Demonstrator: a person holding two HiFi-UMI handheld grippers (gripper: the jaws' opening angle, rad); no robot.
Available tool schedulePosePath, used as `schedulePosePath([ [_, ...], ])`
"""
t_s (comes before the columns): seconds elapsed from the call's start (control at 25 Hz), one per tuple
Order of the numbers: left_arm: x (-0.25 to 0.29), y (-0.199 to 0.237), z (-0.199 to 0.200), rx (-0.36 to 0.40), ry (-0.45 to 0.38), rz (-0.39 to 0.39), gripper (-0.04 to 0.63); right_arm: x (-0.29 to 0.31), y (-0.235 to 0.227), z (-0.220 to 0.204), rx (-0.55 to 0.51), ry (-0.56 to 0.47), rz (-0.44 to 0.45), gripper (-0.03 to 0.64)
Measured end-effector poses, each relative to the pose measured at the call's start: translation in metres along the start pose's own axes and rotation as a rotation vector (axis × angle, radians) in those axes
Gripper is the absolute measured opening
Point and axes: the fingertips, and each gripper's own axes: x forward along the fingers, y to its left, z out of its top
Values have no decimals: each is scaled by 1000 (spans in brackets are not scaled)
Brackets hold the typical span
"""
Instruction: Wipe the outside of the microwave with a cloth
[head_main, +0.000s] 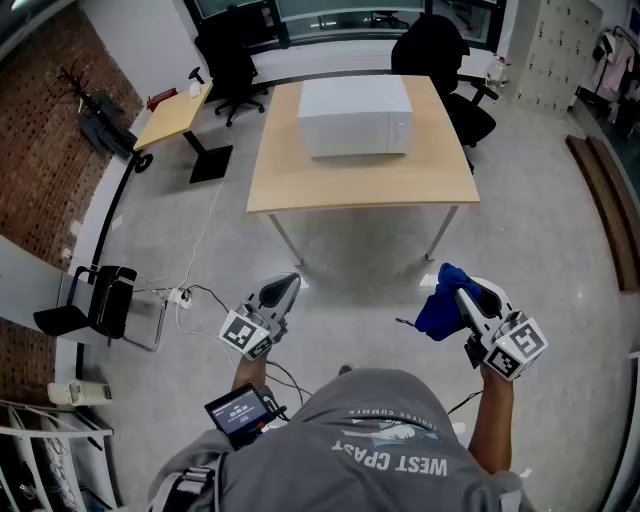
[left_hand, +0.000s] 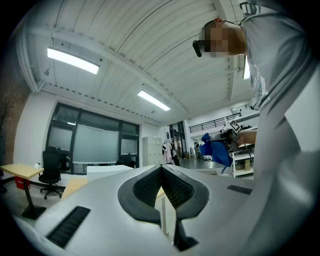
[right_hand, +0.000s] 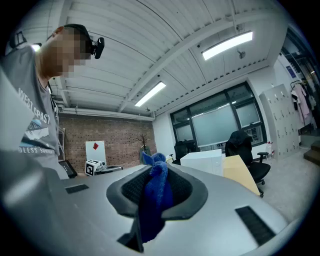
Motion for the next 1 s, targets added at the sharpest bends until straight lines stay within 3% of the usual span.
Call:
schedulePosePath([
  [0.6,3,10,-3,-12,-7,-30,23,5,-2,-4,28,-1,-47,71],
  [1.0,-15,50,-15,-35,-12,-52,23,54,1,-15,51,-16,-97,71],
])
